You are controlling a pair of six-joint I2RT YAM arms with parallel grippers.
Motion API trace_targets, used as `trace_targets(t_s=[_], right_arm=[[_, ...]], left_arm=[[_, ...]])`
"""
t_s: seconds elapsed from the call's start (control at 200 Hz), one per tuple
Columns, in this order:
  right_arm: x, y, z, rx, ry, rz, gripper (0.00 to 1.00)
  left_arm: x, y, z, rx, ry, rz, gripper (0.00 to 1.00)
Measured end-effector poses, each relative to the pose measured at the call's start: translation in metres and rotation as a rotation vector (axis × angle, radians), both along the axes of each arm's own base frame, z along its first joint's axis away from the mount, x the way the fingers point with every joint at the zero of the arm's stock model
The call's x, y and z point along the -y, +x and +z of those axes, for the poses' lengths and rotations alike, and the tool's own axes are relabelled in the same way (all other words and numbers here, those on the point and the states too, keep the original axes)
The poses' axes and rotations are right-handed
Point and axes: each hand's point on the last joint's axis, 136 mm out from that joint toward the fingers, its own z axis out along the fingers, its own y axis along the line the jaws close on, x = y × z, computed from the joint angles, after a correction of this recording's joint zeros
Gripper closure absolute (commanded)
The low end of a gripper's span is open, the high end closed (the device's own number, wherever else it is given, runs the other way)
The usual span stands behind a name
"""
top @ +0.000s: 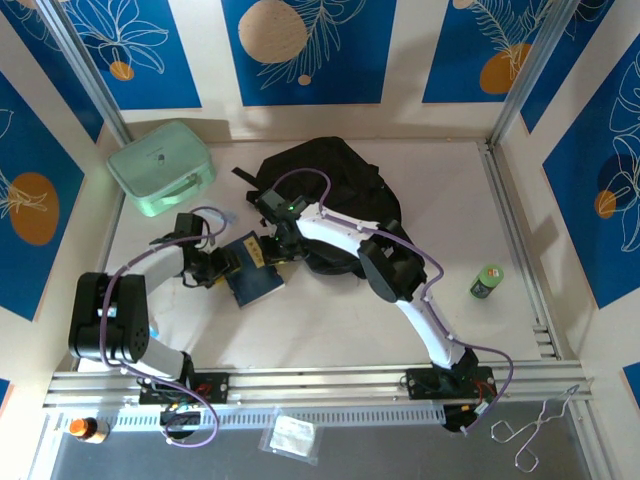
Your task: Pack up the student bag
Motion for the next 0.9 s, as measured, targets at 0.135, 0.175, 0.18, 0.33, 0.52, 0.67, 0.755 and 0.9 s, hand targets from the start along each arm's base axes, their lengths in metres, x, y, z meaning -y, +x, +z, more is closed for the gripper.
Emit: trace_targets(t_s=[0.135,0.175,0.18,0.33,0.52,0.67,0.755,0.9], right_arm=[[0.000,0.000,-0.001,-0.010,0.005,0.000,0.84],[0.000,0.000,-0.001,-0.011,0.006,-0.001,0.84],[0.000,0.000,-0.001,-0.012,0.006,-0.001,0.84],[0.002,0.001,-0.002,-0.019,0.005,-0.005,0.84],[0.009,0.004,-0.003,-0.032,0.004,-0.026,0.85],[0.012,0.007,-0.002,-0.035,0.003,-0.038,0.85],[0.012,0.008,-0.001,-0.034,0.007,-0.042,0.85],[0.011,0.007,-0.002,-0.035,0.014,-0.045,0.85]], left_arm=[[0.001,-0.001,-0.002,-0.011,-0.009,-0.002,0.52],[0.002,-0.001,-0.002,-0.010,-0.011,-0.003,0.52],[0.002,-0.001,-0.002,-0.009,-0.012,-0.003,0.52],[0.006,-0.001,0.000,-0.007,-0.042,-0.012,0.53],[0.017,0.000,0.026,0.052,-0.123,-0.057,0.54],[0.030,0.007,0.068,0.184,-0.205,-0.112,0.60],[0.038,0.010,0.078,0.220,-0.250,-0.137,0.63],[0.044,0.013,0.076,0.214,-0.293,-0.156,0.65]])
